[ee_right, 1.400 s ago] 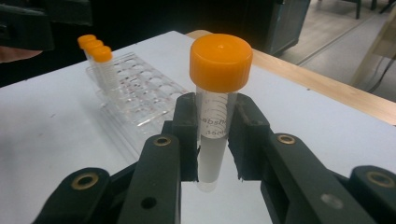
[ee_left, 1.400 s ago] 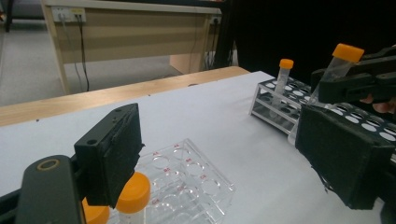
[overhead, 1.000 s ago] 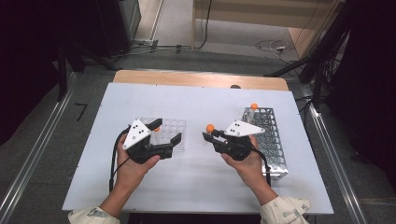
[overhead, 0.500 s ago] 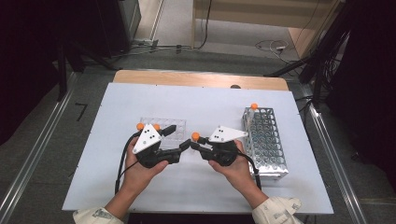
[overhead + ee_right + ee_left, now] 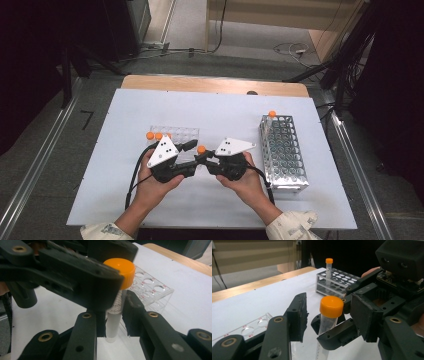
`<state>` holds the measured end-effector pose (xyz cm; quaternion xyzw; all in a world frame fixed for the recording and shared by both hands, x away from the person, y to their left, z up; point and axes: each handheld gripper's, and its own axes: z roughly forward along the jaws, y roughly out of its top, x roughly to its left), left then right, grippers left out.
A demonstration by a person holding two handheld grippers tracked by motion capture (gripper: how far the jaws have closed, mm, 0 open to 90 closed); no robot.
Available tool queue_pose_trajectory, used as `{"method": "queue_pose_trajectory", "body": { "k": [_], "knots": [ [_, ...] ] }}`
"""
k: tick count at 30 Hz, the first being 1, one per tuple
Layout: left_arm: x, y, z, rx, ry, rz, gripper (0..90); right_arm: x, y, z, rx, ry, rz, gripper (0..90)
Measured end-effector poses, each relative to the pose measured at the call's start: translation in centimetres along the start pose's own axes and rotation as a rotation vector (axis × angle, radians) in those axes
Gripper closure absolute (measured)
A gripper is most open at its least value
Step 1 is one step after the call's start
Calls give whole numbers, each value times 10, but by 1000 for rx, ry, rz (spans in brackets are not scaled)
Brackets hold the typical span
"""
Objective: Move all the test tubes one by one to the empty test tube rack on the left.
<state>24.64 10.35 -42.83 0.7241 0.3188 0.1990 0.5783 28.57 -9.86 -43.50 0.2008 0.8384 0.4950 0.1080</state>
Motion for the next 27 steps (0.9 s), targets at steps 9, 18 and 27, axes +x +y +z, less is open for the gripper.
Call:
{"method": "queue_pose_trajectory", "body": {
  "k": [9,18,27],
  "knots": [
    [-1,-2,2,8,-12,2,565,2,0,3,5,11,-7,717],
    [-1,-2,2,11,-12,4,641,2,0,4,8,11,-9,717],
    [1,-2,2,17,-3,5,701,3,0,4,10,10,-10,716]
  ]
}}
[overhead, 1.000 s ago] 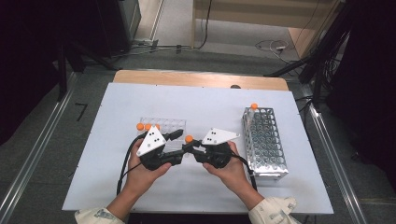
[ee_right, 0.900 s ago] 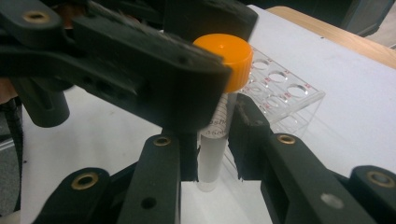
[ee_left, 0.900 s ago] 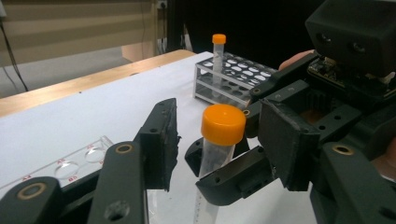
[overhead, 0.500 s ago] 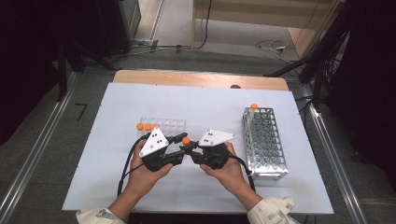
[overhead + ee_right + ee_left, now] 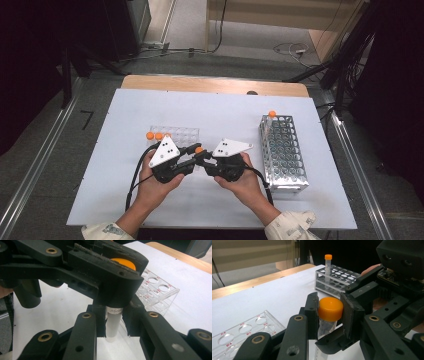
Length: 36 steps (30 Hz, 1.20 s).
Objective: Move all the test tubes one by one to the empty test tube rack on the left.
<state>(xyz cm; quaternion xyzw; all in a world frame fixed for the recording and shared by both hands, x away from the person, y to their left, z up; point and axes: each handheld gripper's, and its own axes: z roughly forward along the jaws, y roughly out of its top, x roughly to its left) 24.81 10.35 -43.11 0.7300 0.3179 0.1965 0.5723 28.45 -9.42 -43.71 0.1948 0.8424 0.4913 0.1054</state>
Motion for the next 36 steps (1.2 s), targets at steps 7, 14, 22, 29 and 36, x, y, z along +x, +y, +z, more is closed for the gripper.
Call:
{"method": "queue_pose_trajectory", "body": {
  "k": [7,14,22,29,36],
  "knots": [
    [0,0,0,-1,2,-3,708,0,0,0,2,0,4,711],
    [2,1,0,-7,1,-15,709,2,0,0,-6,8,5,631],
    [11,5,-7,-24,36,-28,710,3,0,0,-9,-27,3,306],
    [24,14,-20,-63,82,-56,711,0,-4,0,-3,-56,21,261],
    [34,22,-29,-97,124,-67,711,-1,-5,-1,3,-65,28,254]
  ]
}}
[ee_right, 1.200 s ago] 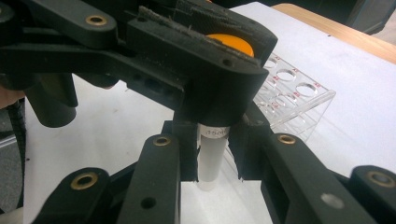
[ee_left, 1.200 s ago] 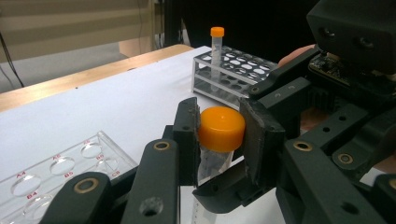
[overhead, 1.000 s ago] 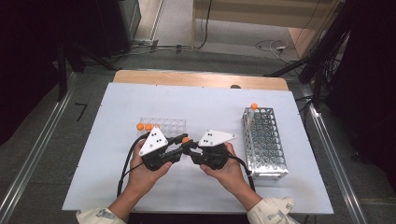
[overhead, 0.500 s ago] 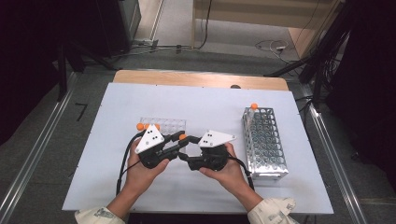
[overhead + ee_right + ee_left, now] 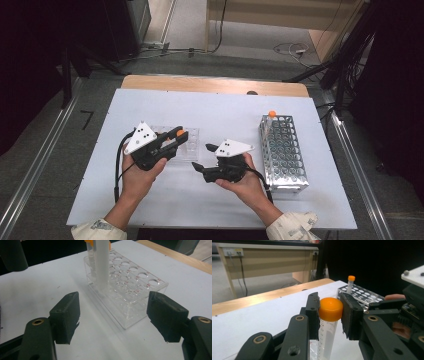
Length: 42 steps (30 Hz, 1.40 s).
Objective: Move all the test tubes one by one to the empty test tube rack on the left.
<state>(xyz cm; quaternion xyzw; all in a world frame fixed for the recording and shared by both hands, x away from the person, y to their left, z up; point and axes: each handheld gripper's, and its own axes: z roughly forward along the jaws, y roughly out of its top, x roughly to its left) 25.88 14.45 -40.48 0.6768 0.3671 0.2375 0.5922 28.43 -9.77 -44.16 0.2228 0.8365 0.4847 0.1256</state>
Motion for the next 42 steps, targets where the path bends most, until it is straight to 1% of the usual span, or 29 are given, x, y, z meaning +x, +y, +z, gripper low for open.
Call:
{"method": "queue_pose_trajectory", "body": {
  "k": [3,5,15,22,28,37,42],
  "knots": [
    [5,1,0,-3,24,-7,711,-1,-1,0,2,-7,6,246],
    [7,1,1,-5,42,-3,711,-1,-1,0,2,-10,7,241],
    [15,6,4,-11,80,-2,711,-1,-1,0,4,-9,4,241],
    [20,4,8,3,114,17,711,0,-2,1,3,-7,7,241],
    [22,-3,13,15,123,17,710,0,-2,0,4,-5,8,241],
    [19,-13,17,42,137,49,709,0,-1,-1,4,-1,10,242],
    [19,-19,17,56,146,55,708,1,-1,-2,3,0,11,242]
  ]
}}
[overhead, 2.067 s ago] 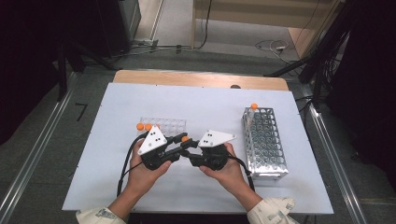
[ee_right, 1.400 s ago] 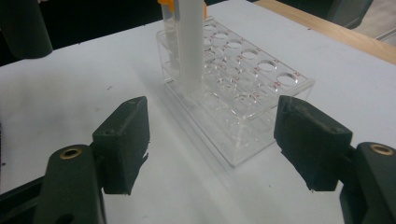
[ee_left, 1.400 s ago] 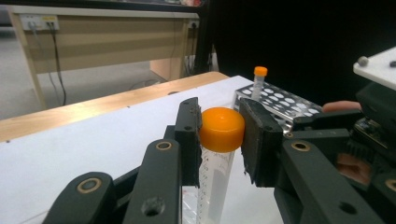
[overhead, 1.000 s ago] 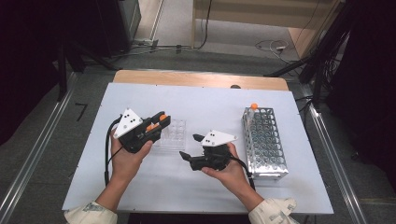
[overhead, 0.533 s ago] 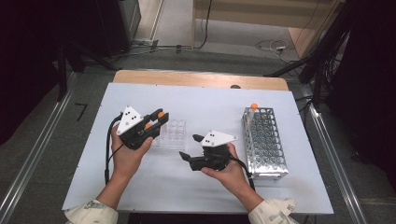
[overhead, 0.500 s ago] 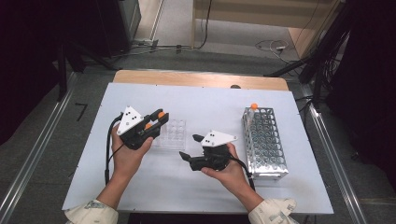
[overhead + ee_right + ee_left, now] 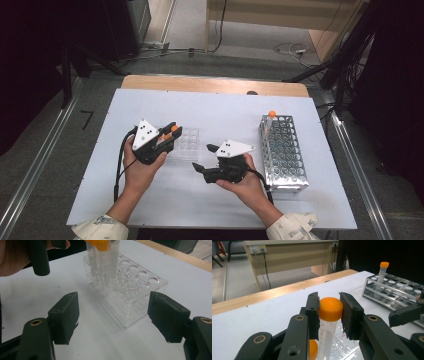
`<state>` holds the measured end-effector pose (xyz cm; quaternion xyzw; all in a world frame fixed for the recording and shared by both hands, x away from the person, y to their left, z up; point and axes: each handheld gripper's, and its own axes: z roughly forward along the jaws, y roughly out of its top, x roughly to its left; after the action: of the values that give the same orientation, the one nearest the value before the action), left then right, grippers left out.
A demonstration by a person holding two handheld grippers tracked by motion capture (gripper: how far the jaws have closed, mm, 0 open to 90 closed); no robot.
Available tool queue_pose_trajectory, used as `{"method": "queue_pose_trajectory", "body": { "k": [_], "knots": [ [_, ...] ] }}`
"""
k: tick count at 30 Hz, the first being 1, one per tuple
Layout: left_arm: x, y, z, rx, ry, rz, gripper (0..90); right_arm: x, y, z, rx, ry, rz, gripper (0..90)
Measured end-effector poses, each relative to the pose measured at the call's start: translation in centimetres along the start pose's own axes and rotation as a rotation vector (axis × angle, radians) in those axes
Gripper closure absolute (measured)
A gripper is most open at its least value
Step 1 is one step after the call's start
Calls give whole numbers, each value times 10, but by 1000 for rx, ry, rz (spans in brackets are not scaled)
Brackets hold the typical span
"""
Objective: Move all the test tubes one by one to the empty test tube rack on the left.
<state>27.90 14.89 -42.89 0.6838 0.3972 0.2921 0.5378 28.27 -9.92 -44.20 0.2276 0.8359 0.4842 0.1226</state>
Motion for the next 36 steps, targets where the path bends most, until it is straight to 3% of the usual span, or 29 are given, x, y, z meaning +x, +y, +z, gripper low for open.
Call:
{"method": "queue_pose_trajectory", "body": {
  "k": [13,21,36],
  "knots": [
    [-2,-11,2,50,8,11,707,1,0,0,4,0,-2,242],
    [-2,-12,1,45,4,8,683,0,-1,0,5,-2,-6,242],
    [-9,-3,-8,-58,-30,-42,345,-2,1,-5,-12,-13,7,242]
  ]
}}
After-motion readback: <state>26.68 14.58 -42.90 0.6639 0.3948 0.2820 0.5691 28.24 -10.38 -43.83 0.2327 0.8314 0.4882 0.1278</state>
